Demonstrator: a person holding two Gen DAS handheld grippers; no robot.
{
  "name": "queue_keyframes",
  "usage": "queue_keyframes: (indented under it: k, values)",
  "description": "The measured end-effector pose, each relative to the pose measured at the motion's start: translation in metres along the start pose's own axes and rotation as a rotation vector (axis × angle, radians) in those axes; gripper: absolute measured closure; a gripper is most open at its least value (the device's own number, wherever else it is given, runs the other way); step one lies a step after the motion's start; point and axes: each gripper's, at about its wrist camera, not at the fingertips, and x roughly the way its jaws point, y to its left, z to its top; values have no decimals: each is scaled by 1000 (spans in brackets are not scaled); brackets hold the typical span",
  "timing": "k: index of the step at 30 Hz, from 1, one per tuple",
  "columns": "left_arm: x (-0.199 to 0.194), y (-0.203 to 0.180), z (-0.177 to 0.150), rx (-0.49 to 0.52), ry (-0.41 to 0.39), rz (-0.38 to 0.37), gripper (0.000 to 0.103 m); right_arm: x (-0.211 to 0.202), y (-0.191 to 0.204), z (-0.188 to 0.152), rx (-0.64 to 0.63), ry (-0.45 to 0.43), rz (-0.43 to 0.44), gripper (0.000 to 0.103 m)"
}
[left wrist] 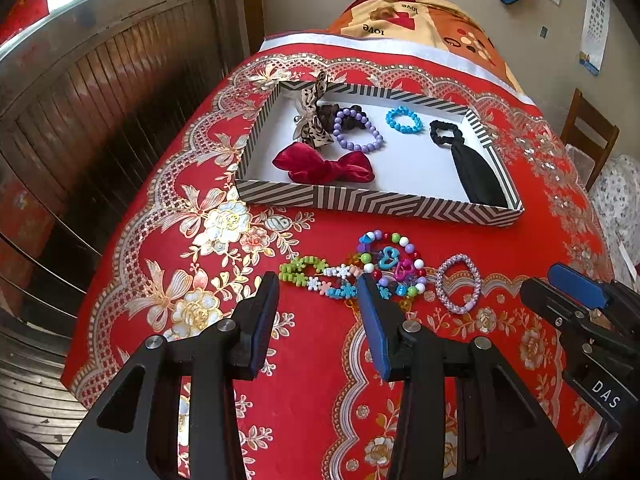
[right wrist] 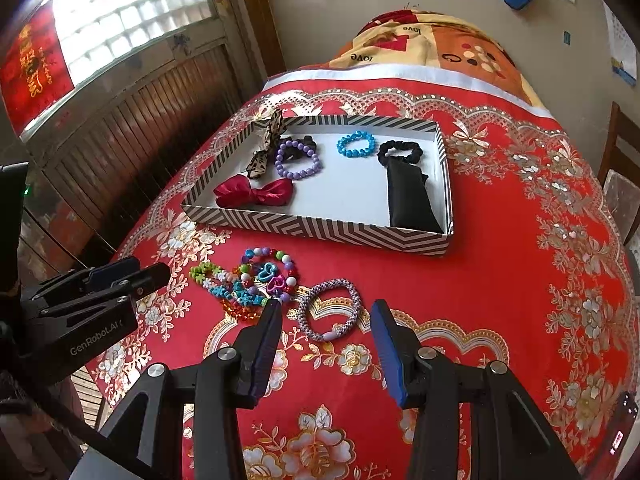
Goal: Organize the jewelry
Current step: 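Position both open grippers above the green flower and silver braided bracelets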
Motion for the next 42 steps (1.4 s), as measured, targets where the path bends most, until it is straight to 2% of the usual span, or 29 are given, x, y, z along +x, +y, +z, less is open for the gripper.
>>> queue_keyframes:
  k: [29, 42]
  values:
    - [12, 4, 5, 12, 24, 1, 63, 14, 3, 7, -3, 29, -7, 59]
    - [29, 52, 3, -83, 112, -61, 63, 27, -29, -1, 64, 67, -43, 59]
